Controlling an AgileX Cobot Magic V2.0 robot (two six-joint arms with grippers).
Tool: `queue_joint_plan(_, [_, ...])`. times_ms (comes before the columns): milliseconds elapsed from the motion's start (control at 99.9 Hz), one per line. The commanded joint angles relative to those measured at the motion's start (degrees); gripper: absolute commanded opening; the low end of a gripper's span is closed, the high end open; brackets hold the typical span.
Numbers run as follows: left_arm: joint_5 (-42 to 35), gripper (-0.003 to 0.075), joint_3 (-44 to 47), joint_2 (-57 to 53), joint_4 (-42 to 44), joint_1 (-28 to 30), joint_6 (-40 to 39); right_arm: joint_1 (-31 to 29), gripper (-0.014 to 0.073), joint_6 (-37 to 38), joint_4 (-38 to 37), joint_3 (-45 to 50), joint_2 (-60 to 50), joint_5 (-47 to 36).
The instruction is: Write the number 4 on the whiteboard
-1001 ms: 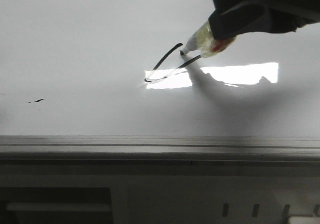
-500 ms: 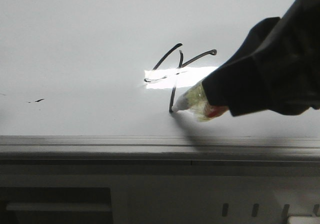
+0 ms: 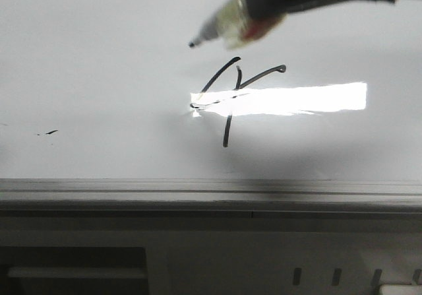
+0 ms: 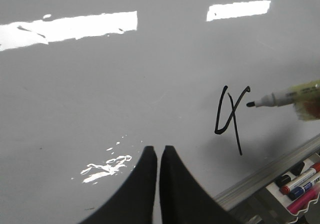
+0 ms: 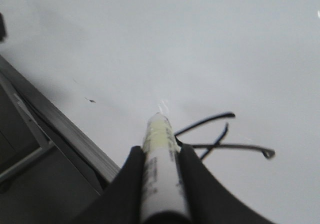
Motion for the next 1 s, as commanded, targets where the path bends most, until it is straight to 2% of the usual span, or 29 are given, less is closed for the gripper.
queue_joint_plan(0, [-1.0,-0.0020,-1.7,0.0,-1.4,0.0,-0.6,-0.1,-0.0064,-4.1,-0.6,-3.3,-1.2,4.9])
queue_joint_plan(310, [0.0,-0.0020,-1.8,0.0,-1.4,0.0,-0.6,-0.1,-0.0064,-5.3,-0.6,-3.9,-1.2,7.2])
queue_joint_plan(360, [2.7,-0.0020,-2.4,0.0,-0.8,0.0,0.6,-0.1,-0.0064,-5.4,-0.6,-3.9,-1.2,8.4])
queue_joint_plan(460, [13.7,-0.0020,-5.3,0.3,3.2,0.0,11.4,-0.1,-0.0064,-6.1,-0.6,-3.9,-1.2,13.4])
queue_joint_plan(520, [18.0,-0.0020,-7.5,1.2,6.8,0.0,13.1,-0.1,-0.0064,-6.9,-0.6,-3.9,-1.1,15.5])
queue_joint_plan(631, [20.0,-0.0015,-12.1,3.1,13.1,0.0,13.1,-0.1,-0.0064,-7.8,-0.6,-3.9,-1.1,16.0])
queue_joint_plan(701, [21.7,0.0041,-15.3,4.5,16.6,0.0,13.1,-0.1,-0.0065,-8.4,-0.6,-3.9,-1.1,16.0])
queue_joint_plan(741, [23.4,0.0122,-17.6,5.5,18.7,0.0,13.1,-0.1,-0.0067,-9.3,-0.6,-3.9,-1.1,16.3])
queue_joint_plan(751, [23.7,0.0122,-17.9,5.6,18.7,0.0,13.1,-0.1,-0.0067,-9.5,-0.6,-3.9,-1.1,16.4])
queue_joint_plan(811, [26.5,0.0253,-20.6,7.1,20.0,0.0,13.1,-0.1,-0.0067,-11.8,-0.6,-3.9,-1.1,17.0])
queue_joint_plan(861, [28.1,0.0318,-22.4,8.2,20.1,-0.8,13.1,-0.1,-0.0068,-14.3,-0.6,-3.9,-1.0,17.1])
queue_joint_plan(911, [29.5,0.0341,-23.7,9.2,20.1,-1.6,13.1,-0.1,-0.0068,-17.6,-0.6,-3.9,-0.6,17.7])
queue_joint_plan(991, [33.5,0.0333,-26.6,11.3,22.1,-3.7,13.1,-0.1,-0.0072,-23.3,-0.6,-3.9,-0.1,18.5])
